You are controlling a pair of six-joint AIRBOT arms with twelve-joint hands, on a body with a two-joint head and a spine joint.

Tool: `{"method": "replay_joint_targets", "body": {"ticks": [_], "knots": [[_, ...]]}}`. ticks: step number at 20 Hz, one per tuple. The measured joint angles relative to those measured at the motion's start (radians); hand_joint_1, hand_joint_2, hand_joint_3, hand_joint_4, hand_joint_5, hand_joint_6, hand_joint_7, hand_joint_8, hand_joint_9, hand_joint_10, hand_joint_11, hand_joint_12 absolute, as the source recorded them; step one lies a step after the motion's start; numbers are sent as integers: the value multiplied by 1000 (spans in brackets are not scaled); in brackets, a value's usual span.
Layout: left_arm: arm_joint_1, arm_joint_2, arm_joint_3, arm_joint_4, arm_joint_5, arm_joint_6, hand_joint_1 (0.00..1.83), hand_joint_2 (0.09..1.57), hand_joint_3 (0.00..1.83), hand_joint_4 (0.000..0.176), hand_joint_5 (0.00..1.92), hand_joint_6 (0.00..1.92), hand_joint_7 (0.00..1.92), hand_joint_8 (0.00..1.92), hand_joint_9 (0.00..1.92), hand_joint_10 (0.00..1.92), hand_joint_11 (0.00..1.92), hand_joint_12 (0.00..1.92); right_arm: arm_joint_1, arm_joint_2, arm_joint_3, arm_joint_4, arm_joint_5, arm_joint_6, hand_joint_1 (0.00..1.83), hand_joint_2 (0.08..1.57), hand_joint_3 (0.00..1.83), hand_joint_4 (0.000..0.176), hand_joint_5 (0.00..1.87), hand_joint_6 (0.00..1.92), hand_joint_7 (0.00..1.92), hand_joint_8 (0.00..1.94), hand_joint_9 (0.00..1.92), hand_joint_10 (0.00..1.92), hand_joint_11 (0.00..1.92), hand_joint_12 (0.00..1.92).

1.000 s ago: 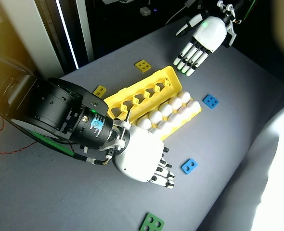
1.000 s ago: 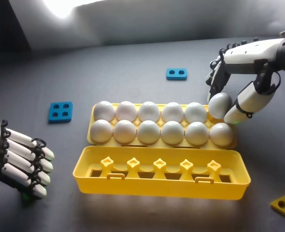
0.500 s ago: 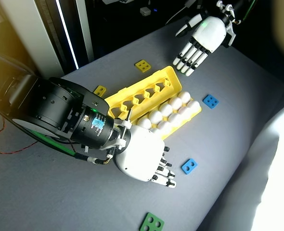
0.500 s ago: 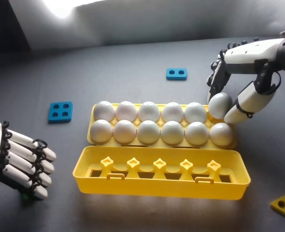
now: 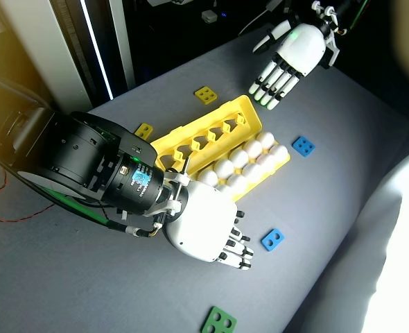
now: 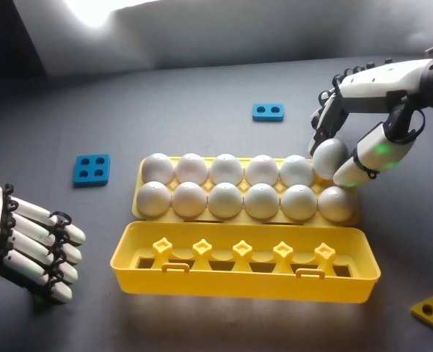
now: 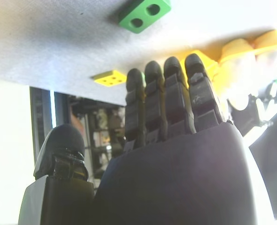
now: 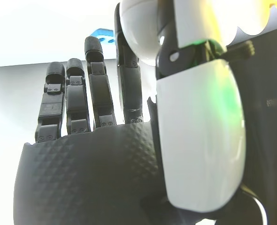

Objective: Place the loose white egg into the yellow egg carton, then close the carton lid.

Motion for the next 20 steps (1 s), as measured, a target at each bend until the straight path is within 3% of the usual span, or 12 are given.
{"method": "replay_joint_targets", "body": {"ticks": [1, 3, 4, 7, 9, 11, 17, 19, 20], "knots": [[0, 0, 0, 0, 0, 0, 0, 1305, 0, 0, 313, 2, 245, 0, 131, 0, 0, 84, 0, 0, 0, 0, 0, 0, 1011, 893, 0, 66, 770, 4, 306, 0, 124, 0, 0, 349], [0, 0, 0, 0, 0, 0, 0, 1307, 0, 0, 335, 8, 268, 6, 154, 8, 0, 151, 0, 0, 0, 0, 4, 0, 987, 889, 0, 73, 711, 0, 243, 0, 68, 0, 0, 243], [0, 0, 0, 0, 0, 0, 0, 1302, 0, 0, 333, 7, 267, 4, 150, 7, 0, 153, 0, 0, 0, 0, 5, 0, 1003, 881, 0, 59, 736, 9, 254, 3, 65, 0, 0, 169], [0, 0, 0, 0, 0, 0, 0, 1298, 0, 0, 337, 6, 278, 6, 172, 13, 0, 202, 0, 0, 0, 0, 6, 0, 994, 879, 0, 66, 674, 0, 222, 3, 53, 5, 0, 183], [0, 0, 0, 0, 0, 0, 0, 1298, 0, 0, 337, 5, 286, 9, 179, 16, 0, 203, 0, 0, 0, 0, 7, 0, 996, 874, 0, 79, 577, 0, 204, 0, 65, 5, 0, 209], [0, 0, 0, 0, 0, 0, 0, 1304, 1, 0, 338, 5, 281, 5, 172, 12, 0, 199, 10, 0, 0, 0, 2, -9, 952, 883, 2, 100, 635, 11, 212, 0, 56, 0, 0, 145], [12, 0, -21, 3, 16, 3, 0, 1294, 0, 0, 364, 5, 309, 1, 201, 10, 0, 278, 104, 43, -19, 0, 0, -86, 919, 867, 0, 109, 654, 11, 224, 9, 50, 9, 0, 111], [18, 0, -31, 3, 31, 11, 0, 1301, 1, 0, 345, 2, 282, 0, 179, 0, 0, 221, 118, 77, -44, 0, -13, -114, 889, 867, 0, 118, 514, 0, 198, 0, 53, 8, 0, 110], [22, 0, -39, 2, 37, 14, 0, 1300, 1, 0, 347, 3, 286, 2, 184, 2, 0, 222, 130, 105, -69, 0, -16, -141, 833, 862, 0, 137, 443, 0, 174, 0, 48, 4, 0, 74]]}}
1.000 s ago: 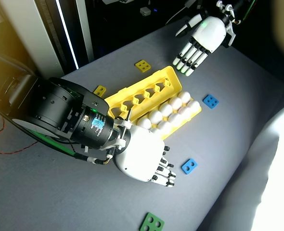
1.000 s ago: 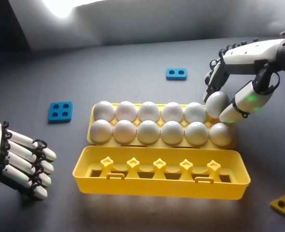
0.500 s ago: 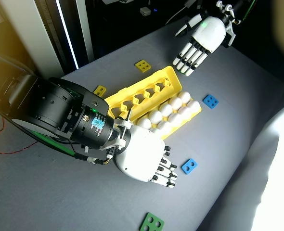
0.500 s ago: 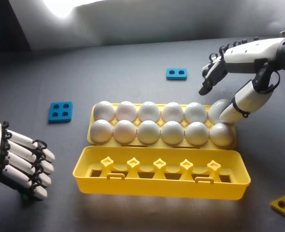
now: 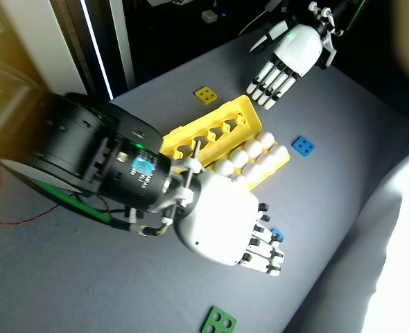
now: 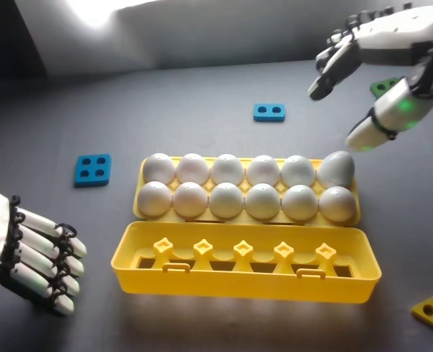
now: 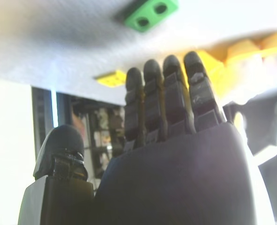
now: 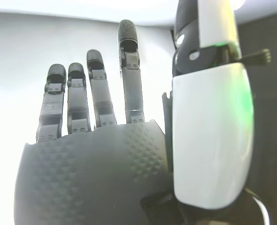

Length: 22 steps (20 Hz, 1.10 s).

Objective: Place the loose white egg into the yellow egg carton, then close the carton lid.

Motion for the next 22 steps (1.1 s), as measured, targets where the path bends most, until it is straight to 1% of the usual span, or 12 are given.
{"method": "replay_joint_targets", "body": {"ticks": [1, 2, 3, 4, 6, 9, 11, 15, 16, 19, 21, 22], "knots": [[5, 0, -8, -5, 5, 7, 0, 1296, 0, 0, 345, 2, 285, 2, 184, 3, 0, 223, 8, 24, -21, -1, 0, -40, 816, 860, 0, 126, 434, 1, 169, 0, 35, 2, 0, 14], [5, 0, -13, -7, 12, 8, 0, 1297, 0, 0, 351, 4, 292, 5, 188, 4, 0, 226, 9, 42, -37, 0, 2, -68, 782, 863, 0, 106, 427, 0, 180, 4, 36, 3, 0, 2], [5, 0, -16, -6, 20, 9, 0, 1301, 1, 0, 354, 4, 298, 5, 197, 6, 0, 265, 9, 58, -53, 0, 2, -99, 700, 876, 6, 71, 394, 0, 192, 8, 49, 8, 8, 4], [7, 0, -23, -6, 39, 11, 0, 1300, 0, 0, 361, 5, 309, 5, 209, 10, 0, 314, 9, 79, -76, 0, 0, -130, 602, 888, 11, 48, 300, 0, 147, 1, 51, 8, 14, 7], [10, 0, -36, -5, 62, 11, 0, 1302, 1, 0, 346, 5, 301, 4, 205, 5, 0, 302, 9, 126, -122, 0, 8, -180, 579, 893, 9, 0, 236, 0, 136, 5, 82, 18, 51, 25], [10, -1, -55, -6, 77, 11, 0, 1298, 0, 0, 362, 5, 315, 3, 225, 9, 0, 347, 7, 198, -174, 0, 18, -287, 510, 928, 17, 0, 98, 0, 32, 0, 5, 0, 13, 13], [10, -2, -63, -10, 96, 11, 0, 1305, 2, 0, 336, 0, 287, 0, 207, 0, 0, 306, -3, 233, -183, 0, 18, -296, 585, 910, 5, 0, 91, 2, 31, 3, 0, 0, 23, 20], [9, -4, -66, -30, 117, -2, 0, 1307, 0, 0, 347, 2, 296, 4, 204, 6, 0, 310, -26, 305, -214, 0, 23, -217, 588, 927, 9, 0, 80, 0, 35, 1, 1, 0, 36, 35], [5, -6, -67, -35, 122, -9, 0, 1311, 1, 0, 330, 2, 276, 3, 185, 6, 0, 254, -34, 316, -220, 0, 22, -212, 583, 934, 11, 0, 75, 0, 32, 0, 6, 2, 46, 42], [-5, -10, -77, -62, 127, -16, 0, 1304, 0, 0, 299, 2, 251, 1, 158, 2, 0, 127, -35, 326, -229, 0, 18, -115, 431, 963, 17, 0, 39, 0, 3, 0, 1, 0, 43, 53], [-6, -10, -84, -62, 133, -16, 0, 1303, 0, 0, 316, 5, 264, 3, 173, 6, 0, 214, -36, 338, -238, 0, 23, -78, 366, 963, 13, 0, 40, 1, 3, 0, 0, 0, 9, 44], [-6, -10, -89, -60, 138, -16, 0, 1307, 1, 0, 308, 1, 253, 2, 161, 2, 0, 178, -40, 349, -247, 0, 23, -76, 334, 953, 6, 0, 24, 0, 0, 0, 0, 0, 1, 26]]}}
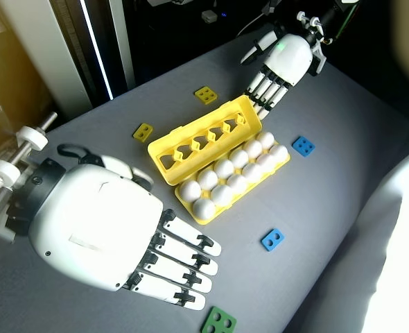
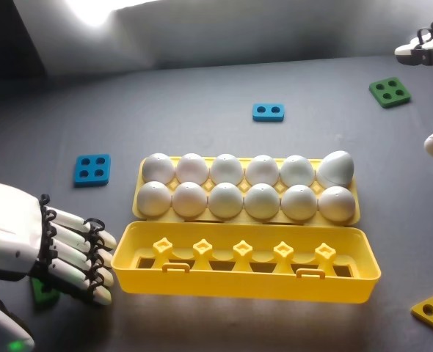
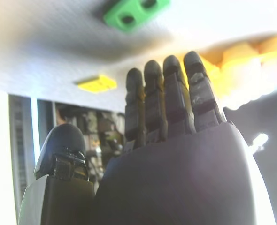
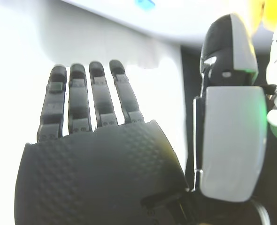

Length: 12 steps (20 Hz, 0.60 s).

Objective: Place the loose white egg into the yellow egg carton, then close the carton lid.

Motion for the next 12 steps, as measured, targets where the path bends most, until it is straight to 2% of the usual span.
{"method": "replay_joint_targets", "body": {"ticks": [5, 8, 12], "knots": [[0, -1, -16, 0, 6, -3, 0, 1305, 0, 0, 321, 8, 253, 5, 149, 4, 0, 139, -18, 31, -6, 0, -23, -28, 311, 961, 3, 0, 34, 2, 0, 0, 0, 0, 2, 5], [1, -1, -33, 1, 10, -3, 0, 1306, 1, 0, 286, 1, 222, 0, 120, 1, 0, 34, -24, 33, -6, -1, -35, -37, 279, 973, 5, 0, 35, 5, 0, 0, 0, 0, 0, 0], [9, -1, -41, 2, 18, -3, 0, 1305, 3, 0, 287, 1, 217, 1, 123, 1, 0, 81, -34, 32, -6, 0, -34, -45, 308, 969, 2, 0, 52, 8, 13, 5, 0, 0, 0, 0]]}}
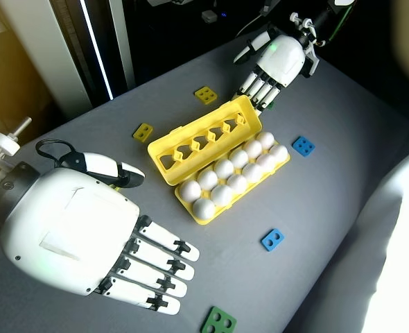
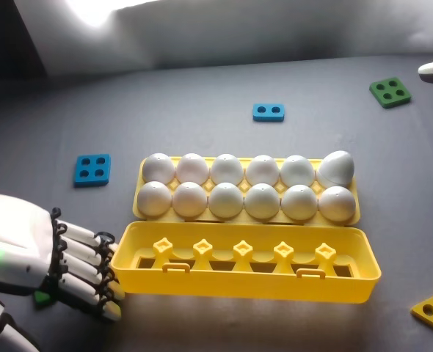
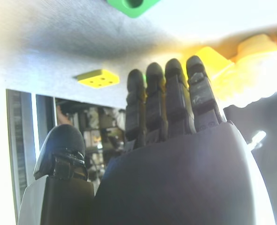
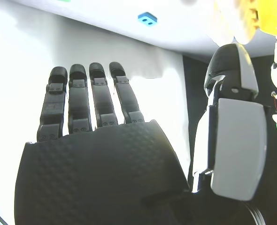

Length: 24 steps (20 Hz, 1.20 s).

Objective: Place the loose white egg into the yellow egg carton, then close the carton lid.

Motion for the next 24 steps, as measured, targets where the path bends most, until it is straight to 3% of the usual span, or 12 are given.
{"method": "replay_joint_targets", "body": {"ticks": [7, 10, 11, 15, 24], "knots": [[8, 0, -34, 13, 13, 0, 0, 1317, 5, 0, 277, 4, 203, 3, 106, 2, 0, 23, -4, 0, -1, 0, -8, -10, 287, 961, 0, 0, 53, 4, 9, 2, 0, 0, 0, 0], [8, 0, -35, 13, 9, 0, 0, 1314, 0, 0, 293, 1, 229, 1, 125, 4, 0, 107, -4, 1, -3, 0, -8, -20, 276, 955, 0, 0, 59, 5, 13, 4, 0, 0, 0, 0], [8, 0, -35, 11, 9, 0, 0, 1314, 0, 0, 285, 1, 209, 1, 102, 2, 0, 56, -6, 1, -3, 0, -6, -26, 346, 935, 0, 0, 95, 15, 50, 15, 18, 6, 29, 13], [2, 0, -35, 10, 9, -10, 0, 1311, 0, 0, 279, 4, 196, 5, 94, 6, 0, 0, -6, 1, -3, 0, -6, -27, 291, 950, 0, 0, 64, 2, 39, 7, 9, 3, 19, 10], [-47, -2, 18, -49, 4, -25, 0, 1311, 0, 0, 273, 1, 193, 2, 91, 3, 0, 0, -10, 1, -7, 0, -7, -30, 306, 954, 1, 0, 37, 8, 16, 5, 0, 0, 11, 5]]}}
